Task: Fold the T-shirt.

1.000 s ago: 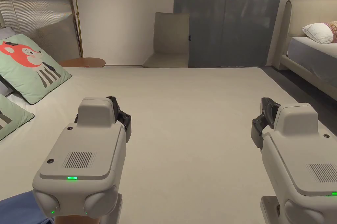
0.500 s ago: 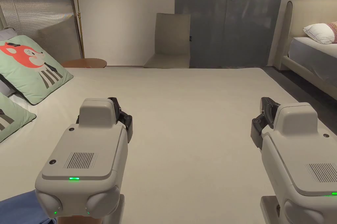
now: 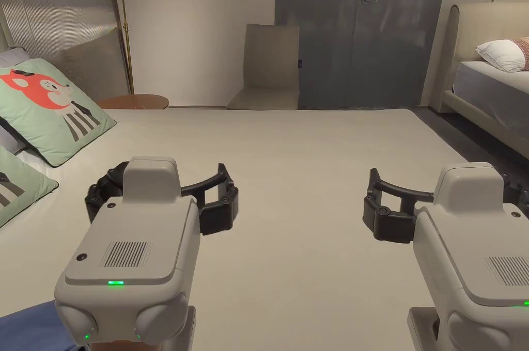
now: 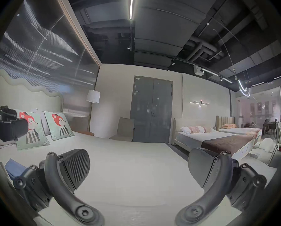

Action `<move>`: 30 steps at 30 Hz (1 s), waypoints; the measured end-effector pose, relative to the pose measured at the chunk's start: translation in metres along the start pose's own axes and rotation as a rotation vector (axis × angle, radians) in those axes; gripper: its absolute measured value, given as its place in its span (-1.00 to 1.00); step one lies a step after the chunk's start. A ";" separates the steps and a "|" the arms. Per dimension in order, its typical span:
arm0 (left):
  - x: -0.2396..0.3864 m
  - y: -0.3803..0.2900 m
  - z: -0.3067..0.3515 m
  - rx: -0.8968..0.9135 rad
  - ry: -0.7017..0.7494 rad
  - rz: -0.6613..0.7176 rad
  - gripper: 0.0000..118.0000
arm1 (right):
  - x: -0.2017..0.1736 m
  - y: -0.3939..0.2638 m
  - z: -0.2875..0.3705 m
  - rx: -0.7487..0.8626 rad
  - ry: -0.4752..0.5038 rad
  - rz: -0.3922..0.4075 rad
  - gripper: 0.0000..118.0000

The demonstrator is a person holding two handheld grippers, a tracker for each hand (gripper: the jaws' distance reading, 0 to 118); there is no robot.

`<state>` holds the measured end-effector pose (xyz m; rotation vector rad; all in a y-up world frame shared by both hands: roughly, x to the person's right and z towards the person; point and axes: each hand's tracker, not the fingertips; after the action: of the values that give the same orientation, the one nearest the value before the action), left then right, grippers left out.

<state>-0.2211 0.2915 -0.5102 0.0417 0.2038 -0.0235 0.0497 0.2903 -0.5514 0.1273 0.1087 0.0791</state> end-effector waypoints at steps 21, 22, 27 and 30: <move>-0.002 0.001 0.003 0.009 0.013 0.002 0.88 | -0.001 -0.004 0.001 -0.013 0.006 -0.019 1.00; -0.002 0.001 0.003 0.009 0.013 0.002 0.88 | -0.001 -0.005 0.001 -0.014 0.006 -0.019 1.00; -0.001 0.003 0.006 0.020 0.015 0.004 0.88 | 0.000 -0.007 0.000 -0.010 0.006 -0.019 1.00; -0.001 0.005 0.008 0.022 0.013 0.007 0.88 | 0.001 -0.008 0.000 -0.003 0.006 -0.021 1.00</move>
<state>-0.2204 0.2957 -0.5018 0.0649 0.2161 -0.0181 0.0509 0.2826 -0.5524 0.1226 0.1160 0.0585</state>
